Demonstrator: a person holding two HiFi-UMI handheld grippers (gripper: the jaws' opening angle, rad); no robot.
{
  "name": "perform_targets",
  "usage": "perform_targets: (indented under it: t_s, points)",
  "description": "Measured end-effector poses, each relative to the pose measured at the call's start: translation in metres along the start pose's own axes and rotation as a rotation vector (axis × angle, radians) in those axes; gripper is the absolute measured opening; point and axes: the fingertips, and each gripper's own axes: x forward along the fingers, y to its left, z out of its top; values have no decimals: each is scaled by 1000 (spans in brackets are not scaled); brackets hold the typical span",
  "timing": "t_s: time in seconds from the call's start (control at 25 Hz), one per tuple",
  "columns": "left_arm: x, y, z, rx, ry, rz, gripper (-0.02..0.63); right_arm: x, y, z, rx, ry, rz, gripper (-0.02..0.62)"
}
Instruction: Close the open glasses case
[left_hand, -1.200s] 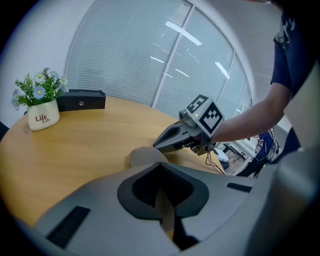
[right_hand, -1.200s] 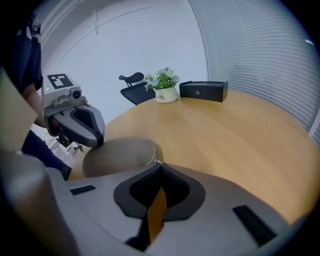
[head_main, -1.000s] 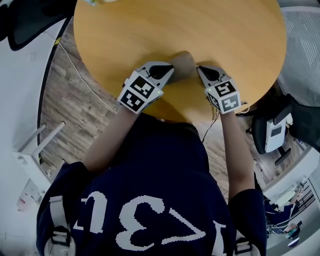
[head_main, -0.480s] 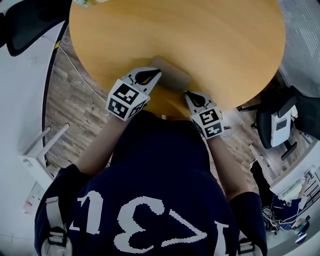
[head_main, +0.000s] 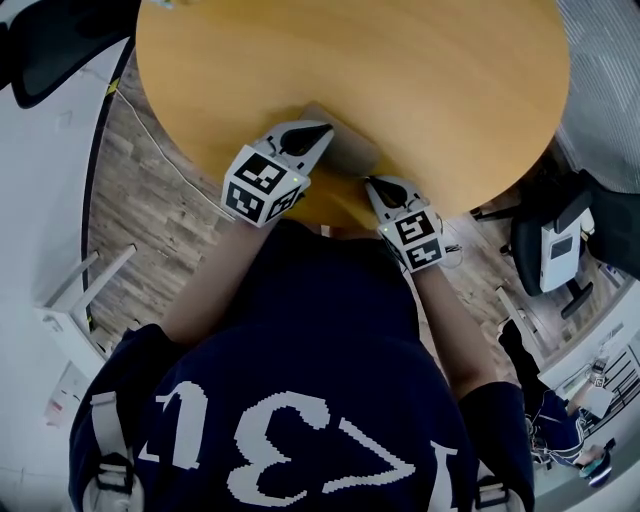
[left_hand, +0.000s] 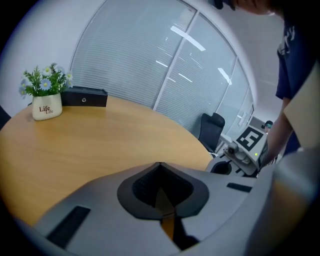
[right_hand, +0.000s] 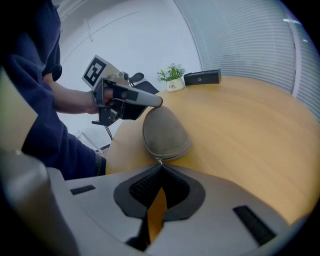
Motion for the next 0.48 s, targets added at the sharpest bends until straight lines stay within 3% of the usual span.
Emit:
perform_targets:
  t_s: [0.24,0.48]
  points:
    - [2,0,3,24,-24,-6,12,-8,-34,6,32,-23,-58,21]
    - [5,0,4,37,-56,5,12,-9,-64,17,-49,12,-85,21]
